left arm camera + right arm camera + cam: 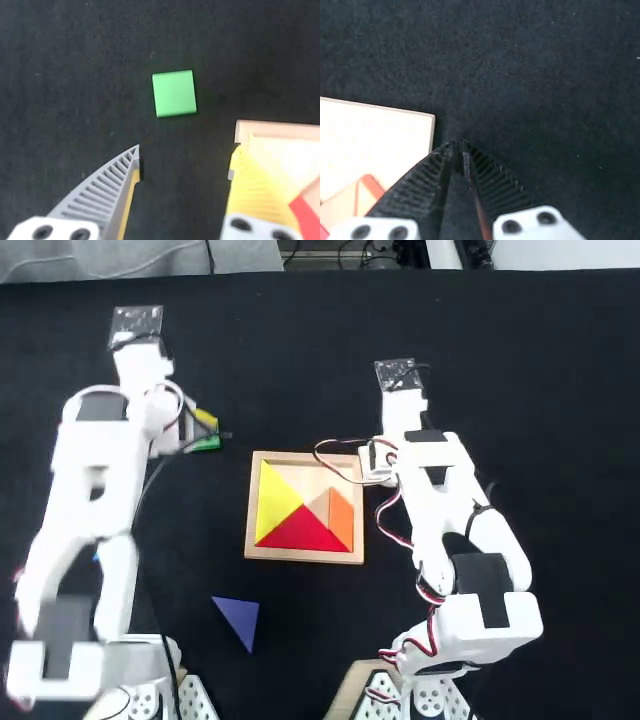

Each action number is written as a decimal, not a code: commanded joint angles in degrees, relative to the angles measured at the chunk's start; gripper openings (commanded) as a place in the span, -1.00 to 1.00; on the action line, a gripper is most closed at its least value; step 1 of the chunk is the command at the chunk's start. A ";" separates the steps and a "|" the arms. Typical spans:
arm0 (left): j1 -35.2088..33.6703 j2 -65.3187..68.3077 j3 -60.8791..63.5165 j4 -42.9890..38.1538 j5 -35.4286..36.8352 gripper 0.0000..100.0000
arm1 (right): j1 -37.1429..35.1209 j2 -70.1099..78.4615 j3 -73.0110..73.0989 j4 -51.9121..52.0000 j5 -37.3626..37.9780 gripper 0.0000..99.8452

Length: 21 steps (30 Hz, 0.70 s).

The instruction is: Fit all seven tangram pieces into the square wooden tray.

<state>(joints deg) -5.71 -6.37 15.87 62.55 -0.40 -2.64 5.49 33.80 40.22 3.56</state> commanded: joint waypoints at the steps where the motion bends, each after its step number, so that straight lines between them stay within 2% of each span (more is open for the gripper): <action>1: 0.57 13.89 -14.55 -0.79 0.88 -0.43 | 0.70 -0.31 -3.47 -1.05 -0.53 -0.98; 8: -1.89 33.76 -29.23 -0.26 2.99 -0.46 | 1.85 -0.31 -3.47 -0.79 -0.70 -0.98; 12: -2.33 41.32 -38.64 4.75 2.46 -0.46 | 4.40 -0.04 -4.70 -0.62 -4.92 -0.98; 21: -0.57 52.84 -55.16 12.31 2.73 -0.46 | 4.40 0.13 -4.88 0.26 -4.92 -0.98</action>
<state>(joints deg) -7.74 44.44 -31.52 71.60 1.89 0.88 5.93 32.04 39.96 -0.92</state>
